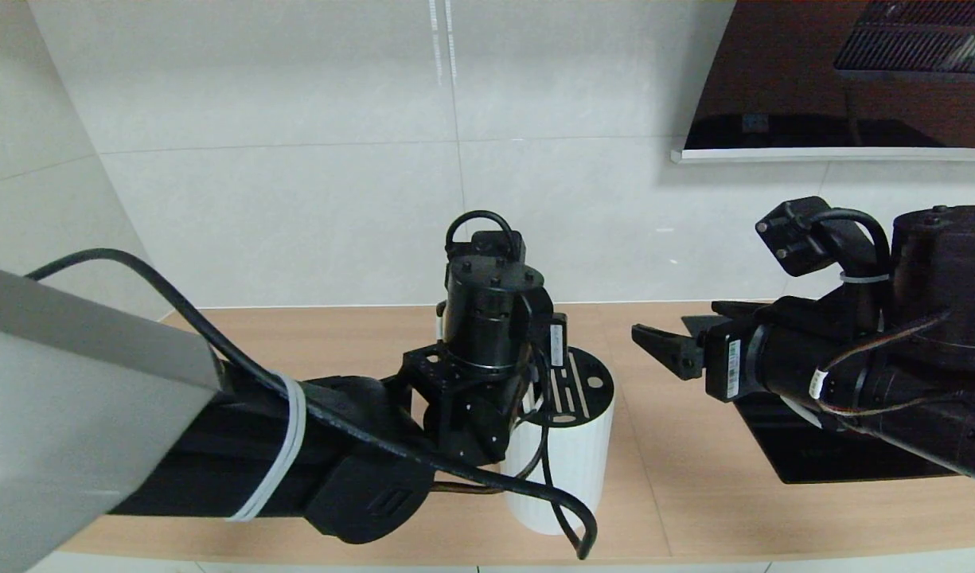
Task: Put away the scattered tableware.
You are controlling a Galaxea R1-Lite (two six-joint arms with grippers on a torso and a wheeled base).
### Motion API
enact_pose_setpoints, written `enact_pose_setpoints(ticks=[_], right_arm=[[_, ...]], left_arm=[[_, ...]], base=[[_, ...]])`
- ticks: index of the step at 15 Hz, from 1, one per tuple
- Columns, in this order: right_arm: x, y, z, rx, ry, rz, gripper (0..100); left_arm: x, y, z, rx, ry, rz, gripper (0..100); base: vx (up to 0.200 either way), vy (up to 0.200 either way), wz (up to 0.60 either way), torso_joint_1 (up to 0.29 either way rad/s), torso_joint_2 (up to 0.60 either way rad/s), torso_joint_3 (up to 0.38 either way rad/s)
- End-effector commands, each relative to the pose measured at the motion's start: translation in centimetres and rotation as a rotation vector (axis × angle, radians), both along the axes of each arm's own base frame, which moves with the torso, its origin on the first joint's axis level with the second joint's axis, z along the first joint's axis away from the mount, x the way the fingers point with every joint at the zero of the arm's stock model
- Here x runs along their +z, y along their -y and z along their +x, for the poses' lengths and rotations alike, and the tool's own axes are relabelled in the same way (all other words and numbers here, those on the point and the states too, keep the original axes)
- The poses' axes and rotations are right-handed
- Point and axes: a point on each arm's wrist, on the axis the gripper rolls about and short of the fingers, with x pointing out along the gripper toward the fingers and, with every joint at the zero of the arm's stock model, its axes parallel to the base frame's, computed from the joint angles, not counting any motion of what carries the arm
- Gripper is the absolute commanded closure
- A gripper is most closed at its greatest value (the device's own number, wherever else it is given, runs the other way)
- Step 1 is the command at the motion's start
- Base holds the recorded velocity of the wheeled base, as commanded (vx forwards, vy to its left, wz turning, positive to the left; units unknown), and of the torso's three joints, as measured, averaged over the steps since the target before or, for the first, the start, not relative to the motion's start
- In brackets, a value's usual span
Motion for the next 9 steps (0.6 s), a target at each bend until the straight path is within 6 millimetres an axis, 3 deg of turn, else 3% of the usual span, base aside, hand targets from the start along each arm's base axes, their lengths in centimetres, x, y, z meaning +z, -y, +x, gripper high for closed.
enact_pose_setpoints(ticks=[1,9], right_arm=[[-0.13,0.09,0.24,-0.007,-0.003,-0.003,0],[-0.41,-0.03,0.45,-0.01,-0.011,-0.011,0]], left_arm=[[-1.71,0.62,-0.16,-0.013,-0.032,0.036,100],[-2.34,0.7,-0.25,-0.015,-0.045,0.052,100]], base=[[0.0,0.0,0.0,0.0,0.0,0.0],[0.0,0.0,0.0,0.0,0.0,0.0]])
